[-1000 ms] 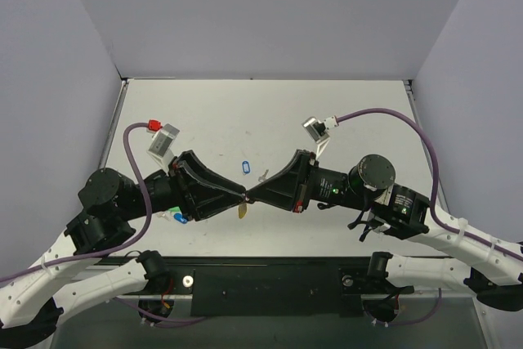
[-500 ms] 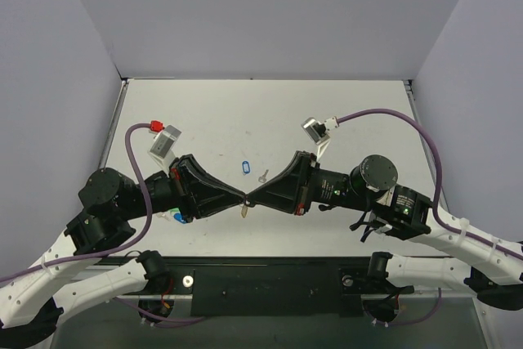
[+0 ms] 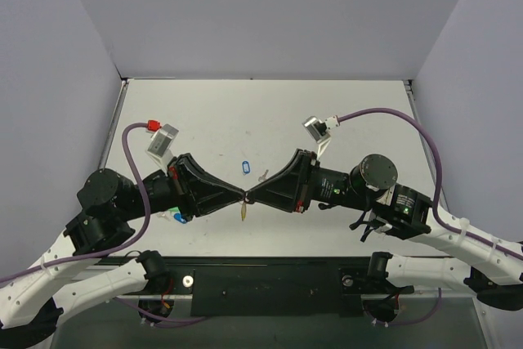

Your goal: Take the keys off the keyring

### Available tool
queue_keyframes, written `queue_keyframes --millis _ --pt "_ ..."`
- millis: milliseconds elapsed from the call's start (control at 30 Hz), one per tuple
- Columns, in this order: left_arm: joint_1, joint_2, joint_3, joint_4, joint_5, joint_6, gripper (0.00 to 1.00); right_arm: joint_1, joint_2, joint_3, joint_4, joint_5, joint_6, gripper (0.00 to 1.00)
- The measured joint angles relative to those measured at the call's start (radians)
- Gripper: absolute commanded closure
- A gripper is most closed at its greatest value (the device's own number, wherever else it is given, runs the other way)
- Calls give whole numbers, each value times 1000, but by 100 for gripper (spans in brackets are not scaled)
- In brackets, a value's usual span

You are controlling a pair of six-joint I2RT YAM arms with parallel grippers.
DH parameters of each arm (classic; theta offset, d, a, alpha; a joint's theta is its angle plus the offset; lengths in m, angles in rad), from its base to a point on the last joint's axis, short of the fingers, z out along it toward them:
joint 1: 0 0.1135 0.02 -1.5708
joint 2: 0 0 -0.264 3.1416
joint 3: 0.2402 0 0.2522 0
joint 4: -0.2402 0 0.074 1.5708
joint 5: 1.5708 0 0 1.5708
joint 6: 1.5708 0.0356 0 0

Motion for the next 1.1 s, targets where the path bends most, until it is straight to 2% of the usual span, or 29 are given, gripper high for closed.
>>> queue_keyframes --millis 633,1100 --pt "0 -35 -14 20 -108 -50 100 0 24 11 8 10 7 82" --pt "0 -36 -19 37 -114 -54 100 0 47 29 26 4 11 88"
